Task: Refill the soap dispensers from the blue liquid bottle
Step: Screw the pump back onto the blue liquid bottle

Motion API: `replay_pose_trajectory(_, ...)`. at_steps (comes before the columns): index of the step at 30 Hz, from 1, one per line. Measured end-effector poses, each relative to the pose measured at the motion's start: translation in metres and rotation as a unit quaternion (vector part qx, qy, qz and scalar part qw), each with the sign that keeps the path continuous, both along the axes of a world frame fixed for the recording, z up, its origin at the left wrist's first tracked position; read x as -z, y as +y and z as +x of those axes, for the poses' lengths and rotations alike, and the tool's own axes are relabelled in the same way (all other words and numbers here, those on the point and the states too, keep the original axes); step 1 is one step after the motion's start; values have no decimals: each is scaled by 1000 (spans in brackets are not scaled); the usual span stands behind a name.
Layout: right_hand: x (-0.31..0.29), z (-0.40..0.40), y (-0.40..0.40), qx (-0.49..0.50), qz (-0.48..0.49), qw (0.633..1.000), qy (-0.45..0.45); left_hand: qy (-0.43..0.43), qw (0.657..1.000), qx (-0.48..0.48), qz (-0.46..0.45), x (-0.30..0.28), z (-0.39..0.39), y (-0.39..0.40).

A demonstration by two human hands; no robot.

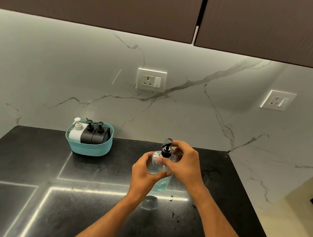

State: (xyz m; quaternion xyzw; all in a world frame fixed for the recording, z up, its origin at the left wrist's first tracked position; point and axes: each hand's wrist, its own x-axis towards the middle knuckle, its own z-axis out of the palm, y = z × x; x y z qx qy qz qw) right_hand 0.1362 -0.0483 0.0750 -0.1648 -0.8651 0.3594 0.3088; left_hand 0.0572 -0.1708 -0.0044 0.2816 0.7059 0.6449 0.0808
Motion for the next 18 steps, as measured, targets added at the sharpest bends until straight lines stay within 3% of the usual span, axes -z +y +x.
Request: replay_pose_trajectory(18,-8,-1,-1,16,-44,999,8,7,1000,-4,12,-5,-10,-1)
